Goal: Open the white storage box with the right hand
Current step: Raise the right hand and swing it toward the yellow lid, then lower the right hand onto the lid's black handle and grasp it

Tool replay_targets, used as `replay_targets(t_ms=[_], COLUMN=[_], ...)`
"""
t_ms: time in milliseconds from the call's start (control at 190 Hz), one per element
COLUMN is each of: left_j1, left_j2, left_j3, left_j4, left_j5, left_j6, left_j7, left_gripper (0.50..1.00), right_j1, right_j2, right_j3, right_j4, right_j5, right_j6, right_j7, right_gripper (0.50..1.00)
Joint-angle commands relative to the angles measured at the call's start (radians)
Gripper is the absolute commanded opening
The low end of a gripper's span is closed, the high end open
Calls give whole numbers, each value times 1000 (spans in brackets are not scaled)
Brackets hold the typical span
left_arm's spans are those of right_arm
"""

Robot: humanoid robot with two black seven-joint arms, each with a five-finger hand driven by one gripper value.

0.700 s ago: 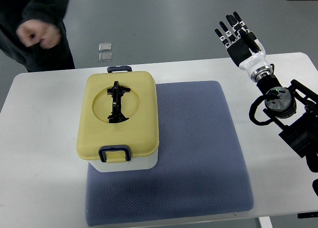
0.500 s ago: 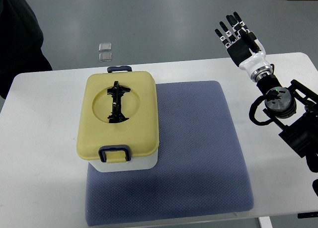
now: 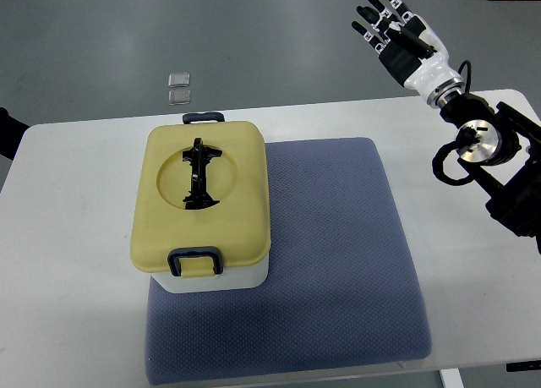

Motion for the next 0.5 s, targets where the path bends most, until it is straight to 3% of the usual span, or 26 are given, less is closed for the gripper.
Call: replay_targets(t_ms=[0, 279, 495], left_j1=[0, 0, 0], left_j2=[0, 0, 0], left_j3=[0, 0, -1], left_j4=[0, -6, -3], left_j5=[0, 0, 0], left_j6=[-1, -1, -1], left_j7=[0, 0, 0], left_gripper=[1000, 1000, 1000], right_j1=[64, 258, 291], right_j2=[-46, -90, -38], right_j3=[-67, -237, -242], right_j4=[9, 98, 253], right_j5=[-189, -824, -1401], right_j6=[78, 146, 92], right_j7=[-2, 26, 151], right_gripper=[956, 956, 954])
